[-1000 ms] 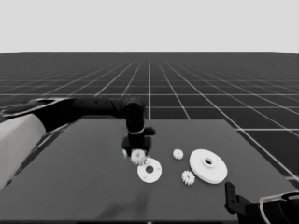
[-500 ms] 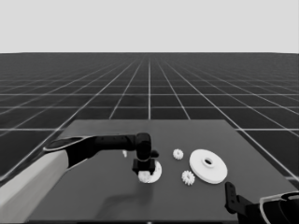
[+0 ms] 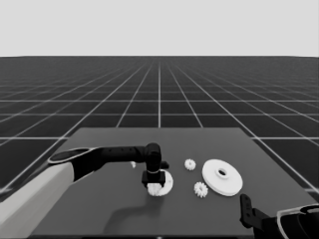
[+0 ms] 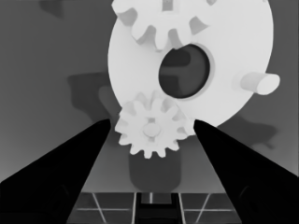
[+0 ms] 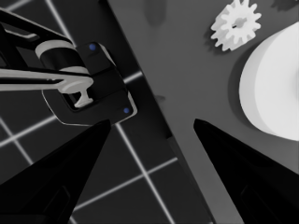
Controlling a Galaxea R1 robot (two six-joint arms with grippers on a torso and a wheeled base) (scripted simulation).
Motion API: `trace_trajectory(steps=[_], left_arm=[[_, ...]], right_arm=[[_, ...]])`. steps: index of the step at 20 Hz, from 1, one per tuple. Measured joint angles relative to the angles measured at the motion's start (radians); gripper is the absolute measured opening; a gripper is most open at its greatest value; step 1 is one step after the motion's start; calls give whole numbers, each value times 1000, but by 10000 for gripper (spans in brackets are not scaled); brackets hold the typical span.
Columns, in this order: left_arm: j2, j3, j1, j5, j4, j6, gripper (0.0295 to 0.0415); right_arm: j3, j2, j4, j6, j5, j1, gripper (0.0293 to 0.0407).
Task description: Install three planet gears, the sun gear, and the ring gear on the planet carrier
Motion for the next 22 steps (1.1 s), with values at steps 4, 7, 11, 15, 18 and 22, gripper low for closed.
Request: trace_trajectory(steps=[4,7,11,15,18,22], left_arm=[[0,0,0,0,0,0,385],[-32,158,-240,51,-251,-116,385],[-25,140,-393,36,-390,-105,385],[-23,133,-408,35,-406,-99,385],[-899,868,-498,-674,-123,1271,402],[-1171,1049,-522,-837,-58,1756,385]], right_arm=[[0,0,0,0,0,0,385],[0,0,0,0,0,0,385],[0,0,0,0,0,0,385],[0,0,0,0,0,0,385],[0,0,0,0,0,0,385],[0,0,0,0,0,0,385]])
